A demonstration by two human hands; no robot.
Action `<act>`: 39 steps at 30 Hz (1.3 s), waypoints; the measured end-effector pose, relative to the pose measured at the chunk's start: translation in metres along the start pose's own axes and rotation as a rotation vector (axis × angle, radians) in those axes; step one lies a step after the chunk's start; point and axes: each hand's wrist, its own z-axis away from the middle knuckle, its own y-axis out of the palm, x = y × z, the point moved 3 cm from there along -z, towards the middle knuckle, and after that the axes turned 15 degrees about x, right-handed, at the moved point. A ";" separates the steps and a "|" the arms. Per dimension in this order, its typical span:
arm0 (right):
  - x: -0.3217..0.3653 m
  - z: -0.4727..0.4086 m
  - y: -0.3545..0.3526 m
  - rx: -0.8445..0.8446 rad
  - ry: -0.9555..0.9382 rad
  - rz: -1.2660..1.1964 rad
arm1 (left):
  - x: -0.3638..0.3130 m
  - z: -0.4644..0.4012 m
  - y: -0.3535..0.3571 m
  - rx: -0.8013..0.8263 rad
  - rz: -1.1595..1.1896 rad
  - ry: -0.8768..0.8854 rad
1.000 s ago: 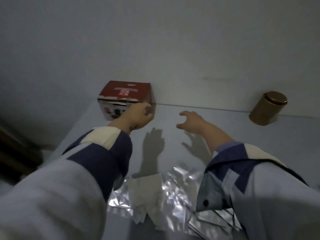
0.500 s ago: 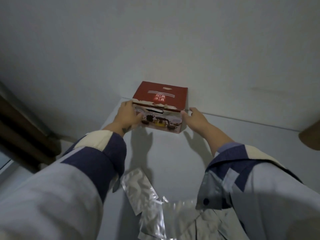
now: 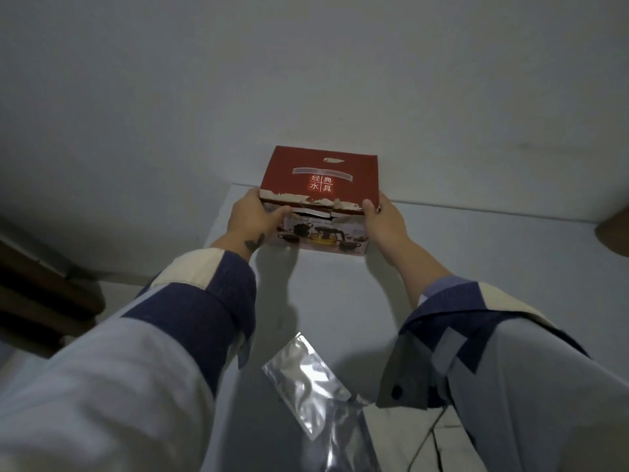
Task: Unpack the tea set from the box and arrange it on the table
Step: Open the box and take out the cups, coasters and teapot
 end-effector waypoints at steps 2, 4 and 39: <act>0.001 0.007 0.009 0.015 -0.002 -0.010 | 0.007 0.009 -0.007 -0.007 0.004 0.005; 0.001 0.016 0.020 0.022 -0.004 -0.026 | 0.016 0.023 -0.015 -0.021 0.006 0.007; 0.064 -0.048 0.040 -0.030 0.145 0.332 | 0.022 0.002 -0.036 0.157 -0.300 0.065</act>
